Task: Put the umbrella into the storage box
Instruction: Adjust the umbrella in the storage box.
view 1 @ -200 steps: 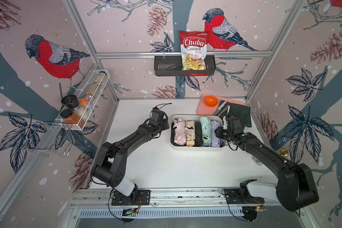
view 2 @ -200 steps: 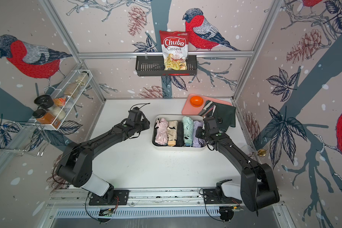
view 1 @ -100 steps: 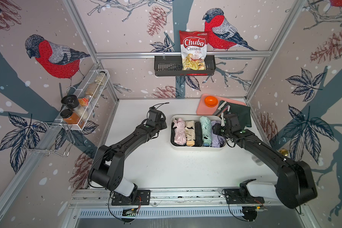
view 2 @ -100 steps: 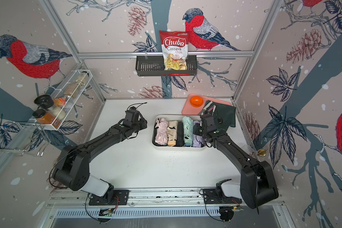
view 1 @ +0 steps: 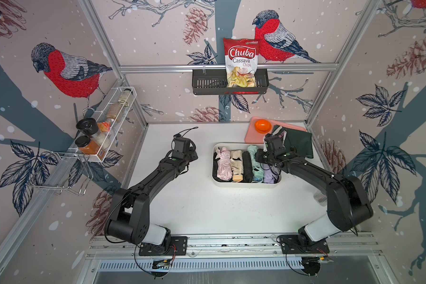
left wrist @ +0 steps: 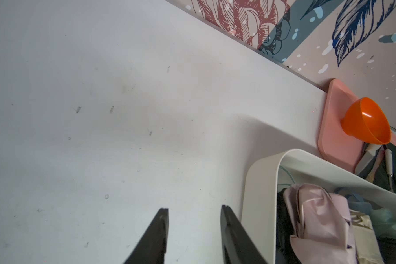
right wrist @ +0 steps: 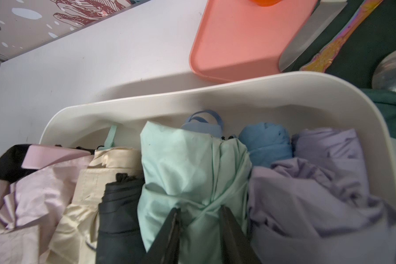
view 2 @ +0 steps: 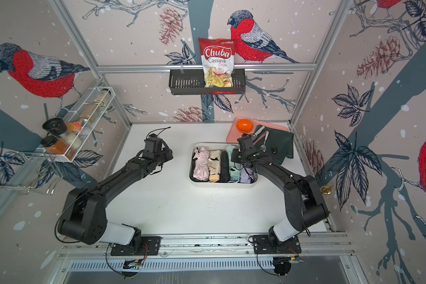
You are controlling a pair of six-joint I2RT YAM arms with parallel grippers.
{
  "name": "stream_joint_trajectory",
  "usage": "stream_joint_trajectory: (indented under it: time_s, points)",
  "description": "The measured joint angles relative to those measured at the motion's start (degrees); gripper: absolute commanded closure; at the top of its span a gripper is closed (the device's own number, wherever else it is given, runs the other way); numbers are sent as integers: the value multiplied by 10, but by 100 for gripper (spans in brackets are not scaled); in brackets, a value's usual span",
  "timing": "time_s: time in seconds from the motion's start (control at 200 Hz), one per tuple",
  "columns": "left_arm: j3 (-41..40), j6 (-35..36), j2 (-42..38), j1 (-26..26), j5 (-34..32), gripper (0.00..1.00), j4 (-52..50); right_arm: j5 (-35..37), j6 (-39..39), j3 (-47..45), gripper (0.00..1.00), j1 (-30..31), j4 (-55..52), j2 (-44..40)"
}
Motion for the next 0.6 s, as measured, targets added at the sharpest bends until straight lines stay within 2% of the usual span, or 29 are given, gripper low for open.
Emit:
stream_joint_trajectory:
  time_s: [0.135,0.26,0.415,0.6]
  points:
    - [-19,-2,-17,12,0,58,8,18,1,-5,72,7,25,19]
    - [-40,-4,-38,19,-5,55,25,30,1,-10,67,13,26,7]
    - [-73,-3,-76,22,-34,53,58,32,-5,5,57,15,-18,-34]
    - [-125,13,-137,22,-81,47,120,67,-17,12,39,9,-27,-104]
